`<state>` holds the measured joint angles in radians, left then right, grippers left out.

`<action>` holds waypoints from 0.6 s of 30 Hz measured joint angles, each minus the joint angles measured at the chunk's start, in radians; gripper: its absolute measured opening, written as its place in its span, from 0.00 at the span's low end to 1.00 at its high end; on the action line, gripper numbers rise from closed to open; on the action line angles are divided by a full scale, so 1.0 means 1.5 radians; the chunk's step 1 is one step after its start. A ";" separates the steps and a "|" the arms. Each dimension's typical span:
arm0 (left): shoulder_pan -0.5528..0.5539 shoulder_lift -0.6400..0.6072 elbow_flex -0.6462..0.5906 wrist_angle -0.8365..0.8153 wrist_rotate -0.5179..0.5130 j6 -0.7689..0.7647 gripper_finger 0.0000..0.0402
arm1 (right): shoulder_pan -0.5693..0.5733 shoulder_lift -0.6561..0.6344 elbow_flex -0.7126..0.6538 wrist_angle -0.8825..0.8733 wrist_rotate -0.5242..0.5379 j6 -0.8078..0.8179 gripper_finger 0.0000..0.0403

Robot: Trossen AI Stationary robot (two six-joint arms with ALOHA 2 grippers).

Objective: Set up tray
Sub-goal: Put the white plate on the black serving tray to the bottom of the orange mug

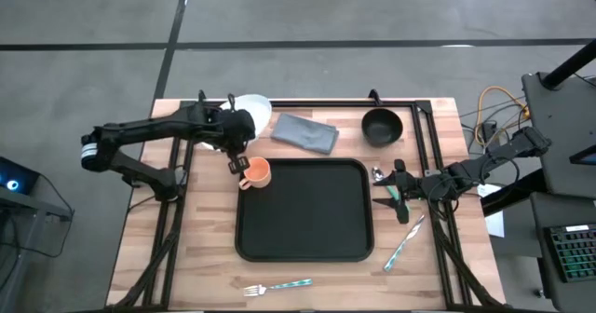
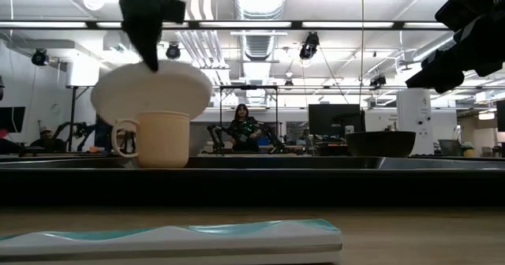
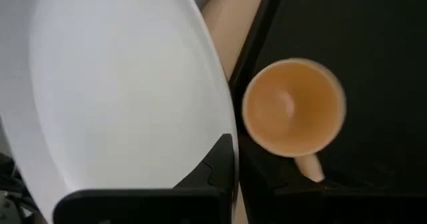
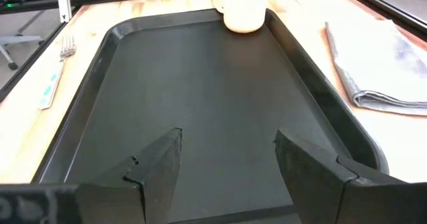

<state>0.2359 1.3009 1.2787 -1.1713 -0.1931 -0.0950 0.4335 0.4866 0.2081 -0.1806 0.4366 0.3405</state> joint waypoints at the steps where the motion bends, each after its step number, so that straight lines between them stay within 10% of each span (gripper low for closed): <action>1: -0.011 0.007 0.019 -0.009 -0.001 -0.005 0.00 | 0.000 0.000 0.000 0.001 0.000 0.000 0.57; 18: -0.306 0.366 0.528 -0.183 -0.122 -0.015 0.00 | 0.000 -0.001 0.000 0.005 0.005 -0.003 0.57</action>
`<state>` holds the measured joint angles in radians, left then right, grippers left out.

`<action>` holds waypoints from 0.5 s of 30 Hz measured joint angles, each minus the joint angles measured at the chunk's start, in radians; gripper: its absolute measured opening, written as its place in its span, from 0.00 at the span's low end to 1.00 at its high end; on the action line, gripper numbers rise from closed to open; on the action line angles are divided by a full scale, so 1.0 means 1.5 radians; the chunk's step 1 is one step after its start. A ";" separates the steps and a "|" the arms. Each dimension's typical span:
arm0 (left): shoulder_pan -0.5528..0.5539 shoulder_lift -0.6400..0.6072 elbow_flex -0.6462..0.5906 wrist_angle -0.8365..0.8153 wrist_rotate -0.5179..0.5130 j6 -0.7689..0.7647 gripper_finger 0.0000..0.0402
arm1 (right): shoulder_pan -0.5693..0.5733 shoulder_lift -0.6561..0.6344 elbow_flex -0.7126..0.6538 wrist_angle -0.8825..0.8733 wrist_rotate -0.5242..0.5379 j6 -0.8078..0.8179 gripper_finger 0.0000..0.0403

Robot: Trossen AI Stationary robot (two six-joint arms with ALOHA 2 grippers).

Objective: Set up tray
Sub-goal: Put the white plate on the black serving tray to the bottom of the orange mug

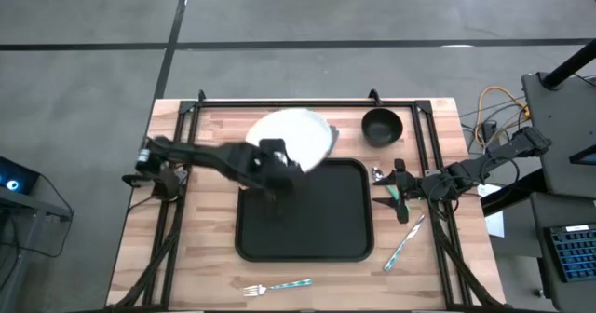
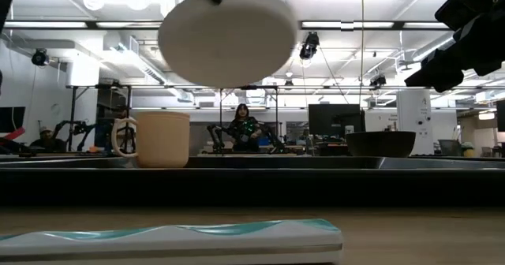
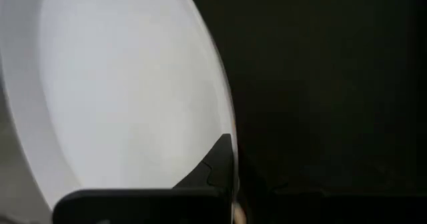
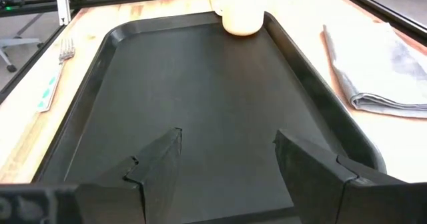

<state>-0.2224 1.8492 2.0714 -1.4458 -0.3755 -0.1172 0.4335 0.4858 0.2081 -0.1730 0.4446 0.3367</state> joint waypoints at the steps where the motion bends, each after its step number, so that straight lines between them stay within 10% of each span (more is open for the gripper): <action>1: -0.014 0.024 0.034 -0.008 -0.002 0.000 0.00 | 0.000 0.000 0.000 0.000 0.001 -0.001 0.57; 8: -0.077 0.160 0.191 -0.080 -0.015 -0.031 0.00 | 0.000 -0.005 0.023 -0.002 0.055 -0.003 0.57; 15: -0.099 0.162 0.072 -0.004 0.000 -0.079 0.00 | 0.000 -0.004 0.053 -0.007 0.055 -0.038 0.57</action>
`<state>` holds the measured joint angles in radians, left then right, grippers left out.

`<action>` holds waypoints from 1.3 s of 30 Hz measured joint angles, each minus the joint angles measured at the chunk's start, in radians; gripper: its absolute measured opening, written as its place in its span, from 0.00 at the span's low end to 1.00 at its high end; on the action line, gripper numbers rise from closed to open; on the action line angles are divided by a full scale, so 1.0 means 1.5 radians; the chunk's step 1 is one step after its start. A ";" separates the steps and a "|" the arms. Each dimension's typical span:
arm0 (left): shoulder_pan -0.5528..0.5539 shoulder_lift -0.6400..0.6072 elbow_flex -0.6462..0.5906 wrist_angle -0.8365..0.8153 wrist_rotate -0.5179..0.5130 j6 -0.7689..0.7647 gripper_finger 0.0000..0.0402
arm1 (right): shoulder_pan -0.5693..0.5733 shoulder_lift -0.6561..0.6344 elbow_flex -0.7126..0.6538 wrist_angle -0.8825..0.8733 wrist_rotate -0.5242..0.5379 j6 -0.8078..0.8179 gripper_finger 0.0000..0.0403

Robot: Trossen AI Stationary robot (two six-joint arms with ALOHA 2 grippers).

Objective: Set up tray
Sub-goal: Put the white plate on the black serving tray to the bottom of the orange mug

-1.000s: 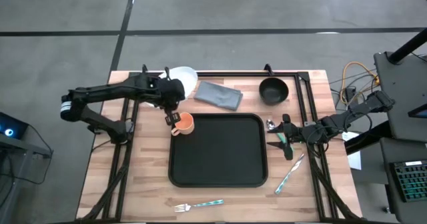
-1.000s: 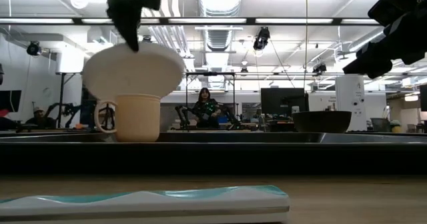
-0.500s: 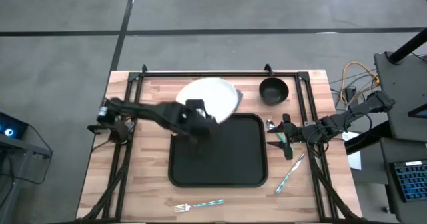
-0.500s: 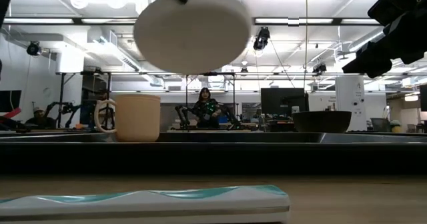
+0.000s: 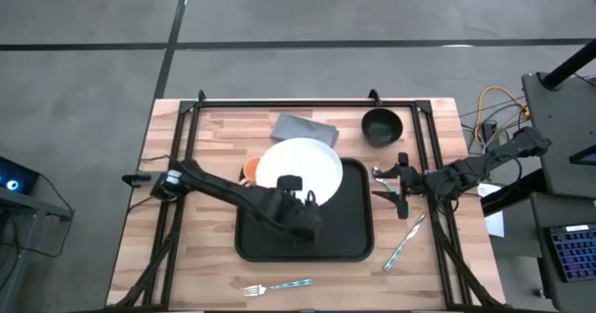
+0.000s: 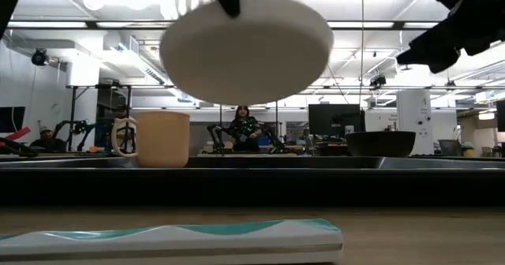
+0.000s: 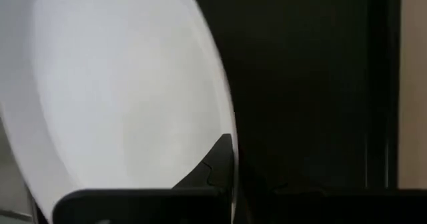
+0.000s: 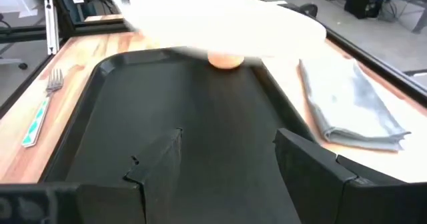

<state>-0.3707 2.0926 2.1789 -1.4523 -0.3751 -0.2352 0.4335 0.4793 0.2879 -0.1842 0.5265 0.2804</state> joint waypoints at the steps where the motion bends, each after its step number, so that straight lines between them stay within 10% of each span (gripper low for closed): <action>1: -0.002 0.000 -0.018 0.025 0.001 0.001 0.00 | 0.000 0.000 0.003 0.000 0.000 -0.004 0.57; 26: -0.013 -0.001 -0.349 0.362 0.091 -0.053 0.00 | 0.000 0.001 -0.002 -0.035 0.000 -0.003 0.57; 39: -0.019 -0.001 -0.358 0.464 0.125 -0.063 0.00 | 0.000 0.001 -0.006 -0.035 0.030 -0.018 0.57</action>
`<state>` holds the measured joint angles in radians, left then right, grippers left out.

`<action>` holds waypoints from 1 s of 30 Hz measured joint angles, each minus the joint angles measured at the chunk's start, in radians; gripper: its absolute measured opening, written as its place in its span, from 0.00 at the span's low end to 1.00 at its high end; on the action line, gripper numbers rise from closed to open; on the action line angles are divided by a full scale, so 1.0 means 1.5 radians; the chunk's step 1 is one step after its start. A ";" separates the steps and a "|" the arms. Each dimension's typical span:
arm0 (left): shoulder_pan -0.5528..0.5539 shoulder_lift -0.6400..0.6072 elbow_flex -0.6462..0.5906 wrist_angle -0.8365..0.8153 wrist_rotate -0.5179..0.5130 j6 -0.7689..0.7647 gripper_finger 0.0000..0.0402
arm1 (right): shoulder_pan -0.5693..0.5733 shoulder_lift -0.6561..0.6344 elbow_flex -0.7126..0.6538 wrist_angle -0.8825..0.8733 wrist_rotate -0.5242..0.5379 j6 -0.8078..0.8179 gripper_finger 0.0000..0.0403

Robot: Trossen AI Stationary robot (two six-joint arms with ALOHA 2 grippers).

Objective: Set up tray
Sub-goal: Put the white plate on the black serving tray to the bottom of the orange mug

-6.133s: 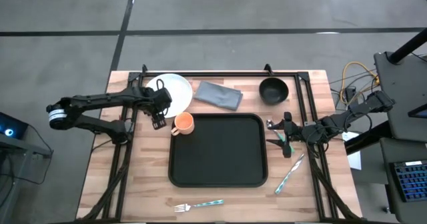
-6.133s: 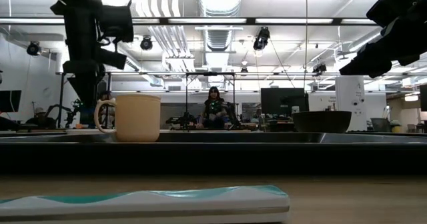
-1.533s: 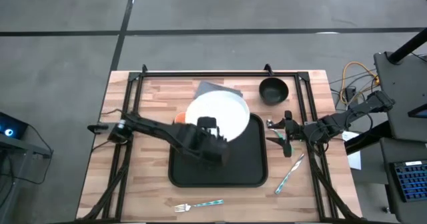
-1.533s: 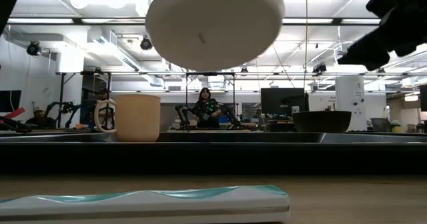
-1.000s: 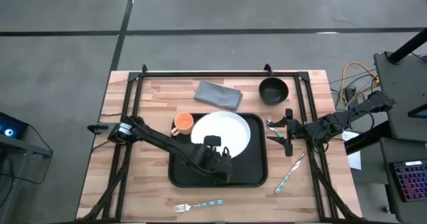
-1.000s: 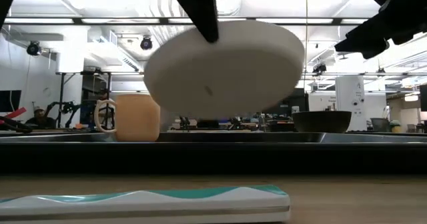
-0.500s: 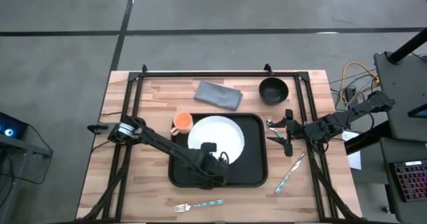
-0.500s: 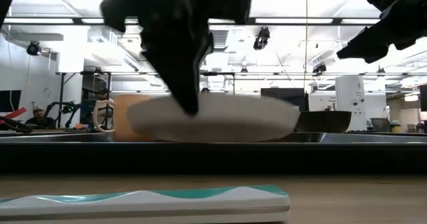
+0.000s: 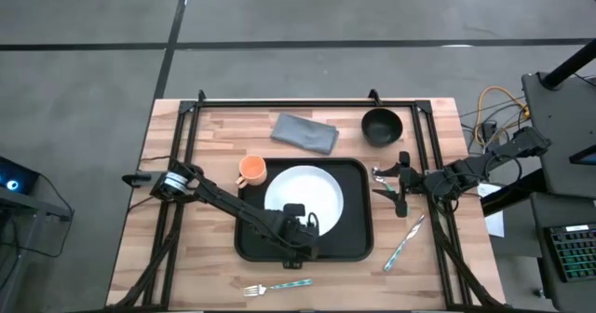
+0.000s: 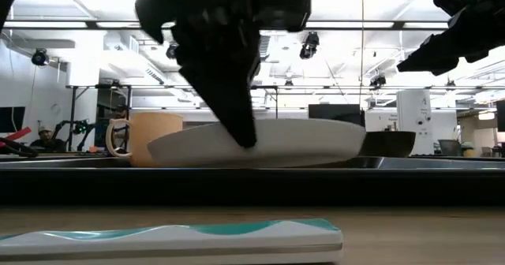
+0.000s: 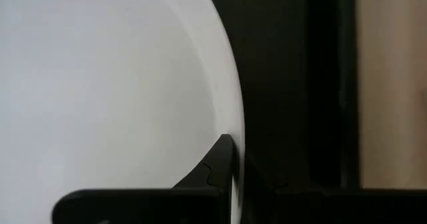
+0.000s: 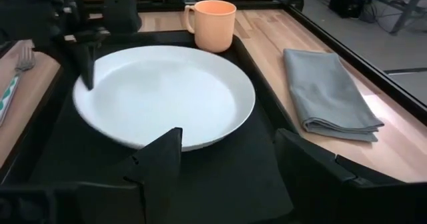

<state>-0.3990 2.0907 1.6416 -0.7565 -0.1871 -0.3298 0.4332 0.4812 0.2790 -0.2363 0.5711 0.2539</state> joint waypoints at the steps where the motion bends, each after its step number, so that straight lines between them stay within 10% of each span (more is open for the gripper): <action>1: 0.000 0.000 0.001 0.009 0.008 0.000 0.00 | 0.000 0.000 0.000 0.000 0.001 0.000 0.57; 30: -0.004 0.000 -0.057 0.068 0.038 -0.048 0.00 | 0.000 0.000 0.001 0.001 0.000 -0.002 0.57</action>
<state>-0.4057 2.0911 1.5566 -0.6544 -0.1305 -0.4023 0.4335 0.4807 0.2806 -0.2350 0.5709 0.2508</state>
